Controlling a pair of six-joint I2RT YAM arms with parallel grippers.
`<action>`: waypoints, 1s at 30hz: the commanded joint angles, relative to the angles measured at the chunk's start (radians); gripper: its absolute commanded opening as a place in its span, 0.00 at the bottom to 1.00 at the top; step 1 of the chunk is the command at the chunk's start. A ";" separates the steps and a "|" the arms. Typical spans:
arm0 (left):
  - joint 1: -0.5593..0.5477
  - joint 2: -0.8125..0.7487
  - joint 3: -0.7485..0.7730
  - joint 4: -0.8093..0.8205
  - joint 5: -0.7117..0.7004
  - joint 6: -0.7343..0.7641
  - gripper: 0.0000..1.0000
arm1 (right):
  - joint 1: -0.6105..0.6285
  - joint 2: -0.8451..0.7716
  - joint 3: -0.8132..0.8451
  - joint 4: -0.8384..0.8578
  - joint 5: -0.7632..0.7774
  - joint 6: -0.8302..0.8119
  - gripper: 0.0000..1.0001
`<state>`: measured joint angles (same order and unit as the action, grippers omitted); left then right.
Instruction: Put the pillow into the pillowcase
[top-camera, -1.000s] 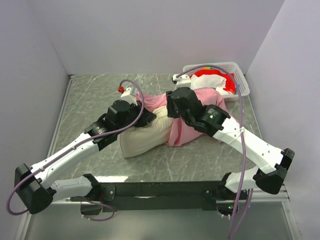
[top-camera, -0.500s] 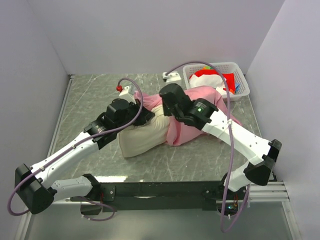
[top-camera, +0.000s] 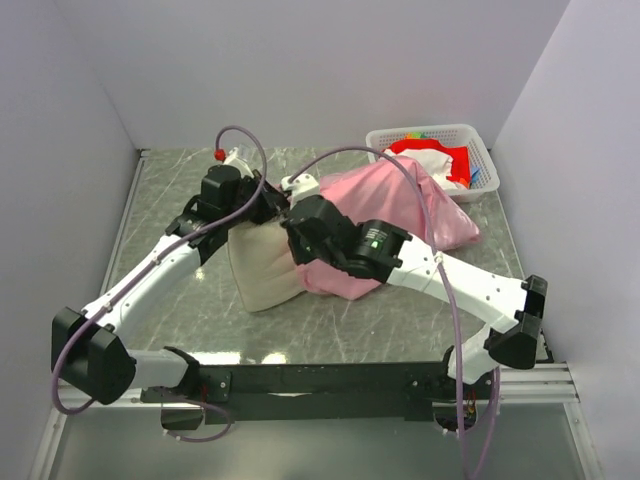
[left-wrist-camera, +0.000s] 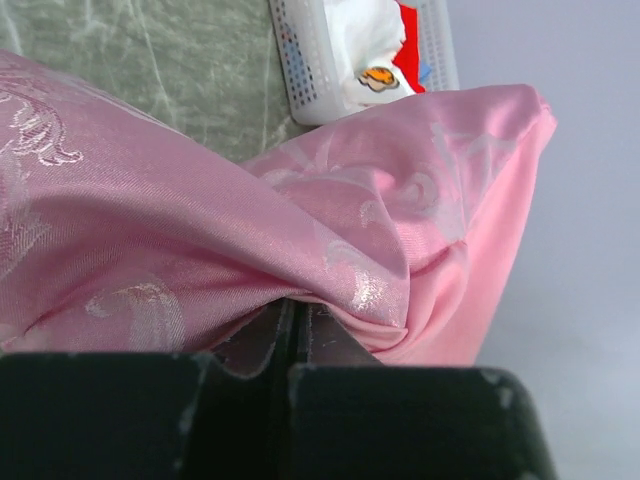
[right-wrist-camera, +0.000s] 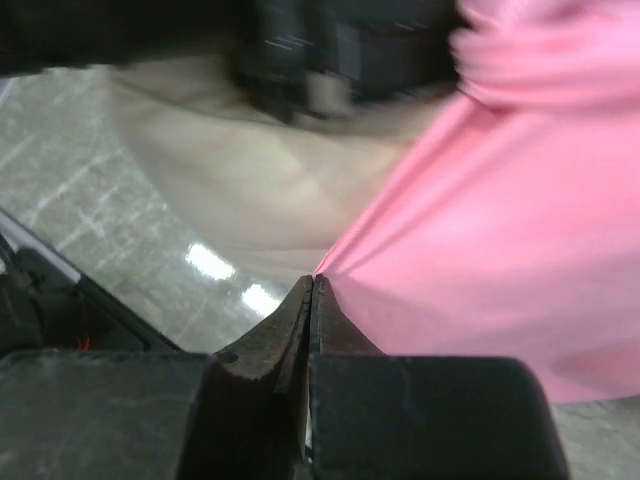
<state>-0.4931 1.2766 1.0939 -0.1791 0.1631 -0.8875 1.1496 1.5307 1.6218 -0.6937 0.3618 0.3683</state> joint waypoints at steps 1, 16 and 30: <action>0.053 0.020 0.004 0.047 0.053 -0.034 0.06 | -0.066 -0.122 -0.077 0.150 -0.109 0.038 0.00; 0.174 0.167 0.044 0.122 0.338 0.013 0.09 | 0.027 0.069 0.077 0.175 -0.242 0.040 0.00; 0.217 0.155 0.108 0.084 0.304 -0.076 0.72 | -0.188 0.189 0.440 0.049 -0.359 0.055 0.00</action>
<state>-0.3069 1.4445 1.1343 -0.0490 0.5217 -0.9653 0.9966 1.7638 2.0941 -0.7631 0.1268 0.3832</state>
